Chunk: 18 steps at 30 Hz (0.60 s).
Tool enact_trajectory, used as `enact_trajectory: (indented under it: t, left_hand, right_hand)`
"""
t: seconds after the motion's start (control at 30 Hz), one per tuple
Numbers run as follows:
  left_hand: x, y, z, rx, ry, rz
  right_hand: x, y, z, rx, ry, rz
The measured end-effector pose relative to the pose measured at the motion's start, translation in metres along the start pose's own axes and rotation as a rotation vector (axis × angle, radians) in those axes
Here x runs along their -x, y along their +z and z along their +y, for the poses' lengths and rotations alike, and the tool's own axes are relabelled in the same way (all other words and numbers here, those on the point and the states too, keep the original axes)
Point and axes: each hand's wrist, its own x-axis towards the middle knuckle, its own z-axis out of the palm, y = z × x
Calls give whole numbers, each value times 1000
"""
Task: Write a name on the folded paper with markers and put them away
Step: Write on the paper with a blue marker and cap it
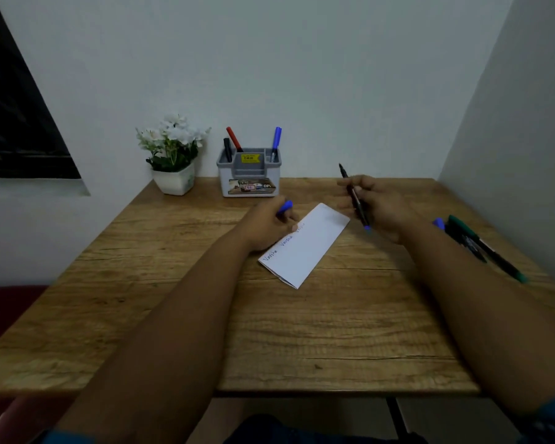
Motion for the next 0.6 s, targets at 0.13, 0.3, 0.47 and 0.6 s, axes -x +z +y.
enact_trajectory:
  t: [0.13,0.3,0.47,0.6]
  left_hand:
    - [0,-1,-2,54,-14,-104]
    - [5,-9,5,79,-75,-237]
    - [4,5,6,170,-82,-140]
    - [0,12,0,137,-57,-81]
  right_hand:
    - [-4,12,8,-156,71,-53]
    - [-2,35,15,-10,14,-29]
    - [-1,41,20,4,110,-31]
    - [-1,39,20,21,133,-5]
